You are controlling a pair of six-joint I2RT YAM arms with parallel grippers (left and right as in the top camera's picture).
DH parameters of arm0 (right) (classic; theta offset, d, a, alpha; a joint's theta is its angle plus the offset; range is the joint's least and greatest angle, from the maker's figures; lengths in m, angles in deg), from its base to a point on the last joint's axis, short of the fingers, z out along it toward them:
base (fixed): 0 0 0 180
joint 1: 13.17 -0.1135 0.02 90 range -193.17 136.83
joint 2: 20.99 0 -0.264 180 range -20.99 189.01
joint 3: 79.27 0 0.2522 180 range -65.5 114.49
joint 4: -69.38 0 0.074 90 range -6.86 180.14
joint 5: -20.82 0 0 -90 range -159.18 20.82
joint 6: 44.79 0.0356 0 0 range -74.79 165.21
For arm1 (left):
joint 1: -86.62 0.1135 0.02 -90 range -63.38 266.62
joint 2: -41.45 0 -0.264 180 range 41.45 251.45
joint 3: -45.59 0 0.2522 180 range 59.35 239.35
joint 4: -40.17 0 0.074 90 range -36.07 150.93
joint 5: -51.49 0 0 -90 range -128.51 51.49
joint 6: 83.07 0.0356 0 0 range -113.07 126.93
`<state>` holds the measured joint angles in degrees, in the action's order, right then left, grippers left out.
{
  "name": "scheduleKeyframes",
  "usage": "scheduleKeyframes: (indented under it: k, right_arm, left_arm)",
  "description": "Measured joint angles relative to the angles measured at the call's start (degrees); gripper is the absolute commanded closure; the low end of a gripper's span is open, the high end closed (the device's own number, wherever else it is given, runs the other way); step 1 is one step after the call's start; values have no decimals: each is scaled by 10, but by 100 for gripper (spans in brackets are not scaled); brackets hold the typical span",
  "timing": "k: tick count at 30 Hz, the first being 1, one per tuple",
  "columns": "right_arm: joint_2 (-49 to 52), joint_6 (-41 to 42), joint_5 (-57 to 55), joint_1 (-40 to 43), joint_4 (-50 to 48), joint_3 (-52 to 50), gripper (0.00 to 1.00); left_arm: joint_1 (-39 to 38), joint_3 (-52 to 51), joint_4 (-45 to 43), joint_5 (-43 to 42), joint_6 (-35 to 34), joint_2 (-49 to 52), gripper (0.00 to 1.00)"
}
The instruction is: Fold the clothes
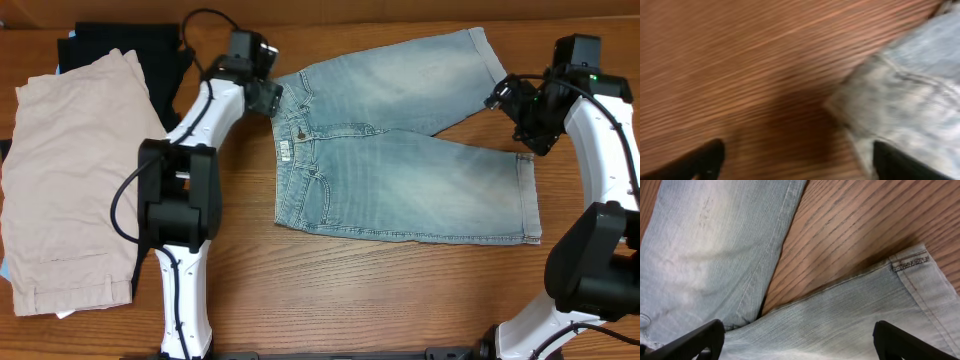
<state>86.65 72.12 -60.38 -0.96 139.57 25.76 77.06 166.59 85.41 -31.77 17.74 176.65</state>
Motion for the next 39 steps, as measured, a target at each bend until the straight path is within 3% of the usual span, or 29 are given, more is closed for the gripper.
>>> scheduleKeyframes:
  k: [5,12,17,22,25,26,27,32,39]
  right_arm:
    - [0,0,-1,0,14,0,11]
    - [-21,0,-1,0,59,-6,13]
    - [-139,0,-11,0,116,-8,13]
    - [-265,0,-18,0,162,-8,12]
    - [-331,0,-18,0,187,-8,11]
    - [-344,0,-19,0,194,-8,4]
    - [-361,3,-22,0,206,-7,2]
    - [-414,5,-47,0,287,-7,0]
    - [-452,27,-97,0,358,-8,0]
  left_arm:
    - [-11,81,131,26,-5,3,0]
    - [-40,289,395,7,-88,7,0]
    - [-49,422,531,-27,-144,7,0]
    - [-57,467,628,-38,-177,7,0]
    - [-61,467,652,-44,-189,7,0]
    - [-64,467,652,-50,-195,7,0]
    - [-68,467,652,-55,-199,7,0]
    - [-107,463,651,-63,-213,-2,0]
    - [-189,365,648,-34,-247,-128,0]
